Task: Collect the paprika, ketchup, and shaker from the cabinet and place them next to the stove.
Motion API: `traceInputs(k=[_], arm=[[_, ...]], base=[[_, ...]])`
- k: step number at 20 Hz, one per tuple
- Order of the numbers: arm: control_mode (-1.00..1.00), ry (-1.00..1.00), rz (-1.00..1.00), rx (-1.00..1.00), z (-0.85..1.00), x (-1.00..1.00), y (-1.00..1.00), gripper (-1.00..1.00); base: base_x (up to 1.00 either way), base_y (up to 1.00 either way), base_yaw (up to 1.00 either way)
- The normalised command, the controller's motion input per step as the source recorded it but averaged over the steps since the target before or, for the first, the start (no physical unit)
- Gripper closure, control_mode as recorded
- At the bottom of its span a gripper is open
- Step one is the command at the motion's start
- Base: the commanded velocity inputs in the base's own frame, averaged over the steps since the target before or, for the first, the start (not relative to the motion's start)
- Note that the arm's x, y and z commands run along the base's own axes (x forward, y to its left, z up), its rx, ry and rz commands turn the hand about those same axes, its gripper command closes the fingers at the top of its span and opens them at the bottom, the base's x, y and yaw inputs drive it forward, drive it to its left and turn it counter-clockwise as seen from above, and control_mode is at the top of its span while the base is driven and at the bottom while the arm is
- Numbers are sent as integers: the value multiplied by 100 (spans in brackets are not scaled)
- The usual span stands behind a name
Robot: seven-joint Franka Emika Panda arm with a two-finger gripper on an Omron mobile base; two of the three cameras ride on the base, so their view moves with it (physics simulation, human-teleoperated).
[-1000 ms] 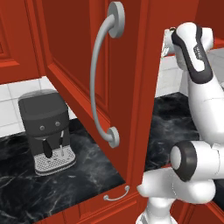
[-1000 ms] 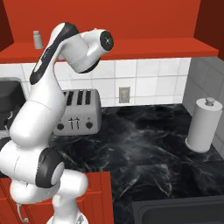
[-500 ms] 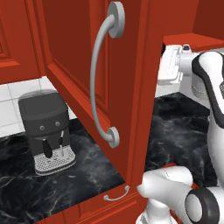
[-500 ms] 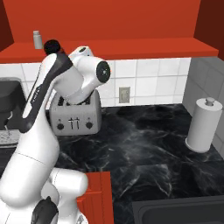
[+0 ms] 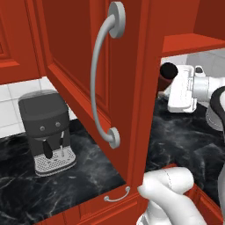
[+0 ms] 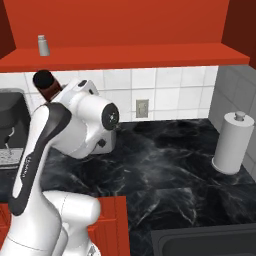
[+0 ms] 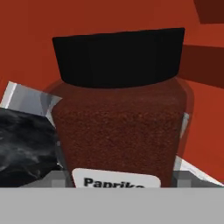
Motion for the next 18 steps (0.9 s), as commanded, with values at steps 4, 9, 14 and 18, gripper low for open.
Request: traceInputs(k=[4, 9, 14, 18], arm=[[100, 0, 8, 0, -21, -40, 10, 100], [100, 0, 0, 0, 0, 0, 0, 100], [100, 0, 0, 0, 0, 0, 0, 100], [100, 0, 0, 0, 0, 0, 0, 100]], base=[[-14, 3, 3], [-70, 7, 11], [-94, 3, 9], [-95, 19, 10]])
